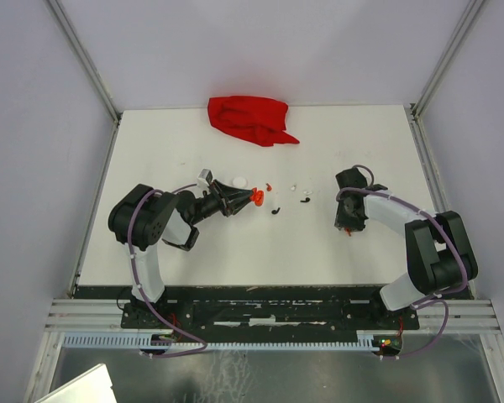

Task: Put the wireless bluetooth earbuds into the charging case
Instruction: Pick up the earbud from the center of the board.

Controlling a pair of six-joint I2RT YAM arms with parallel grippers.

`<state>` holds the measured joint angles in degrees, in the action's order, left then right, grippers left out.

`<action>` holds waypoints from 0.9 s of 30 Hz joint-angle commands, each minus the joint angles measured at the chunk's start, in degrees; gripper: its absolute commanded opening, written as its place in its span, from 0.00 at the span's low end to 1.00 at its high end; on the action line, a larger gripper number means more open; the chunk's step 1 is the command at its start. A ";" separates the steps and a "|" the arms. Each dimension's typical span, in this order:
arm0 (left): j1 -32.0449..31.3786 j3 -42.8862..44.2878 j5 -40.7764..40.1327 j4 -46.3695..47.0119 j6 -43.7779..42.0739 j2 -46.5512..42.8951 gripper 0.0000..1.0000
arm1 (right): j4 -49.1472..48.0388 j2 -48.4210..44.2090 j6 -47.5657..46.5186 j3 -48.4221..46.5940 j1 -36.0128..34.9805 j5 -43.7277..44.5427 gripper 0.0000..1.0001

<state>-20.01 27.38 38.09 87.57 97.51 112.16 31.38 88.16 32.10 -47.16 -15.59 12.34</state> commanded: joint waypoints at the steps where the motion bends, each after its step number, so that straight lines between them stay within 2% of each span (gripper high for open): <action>1: 0.02 1.00 1.38 11.54 -3.65 0.56 0.03 | 1.45 1.22 -0.26 -0.96 0.90 1.13 0.42; 16: -0.03 1.25 1.44 11.56 -3.56 0.96 0.03 | 1.76 1.42 -0.46 -1.40 1.82 0.52 0.27; 27: -0.01 0.95 1.33 11.51 -3.62 0.34 0.03 | -0.30 -1.60 -1.18 -0.84 1.80 -0.50 0.03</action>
<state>-20.01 27.53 38.09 87.57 97.51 112.90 32.21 88.64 31.62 -47.79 -14.13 11.88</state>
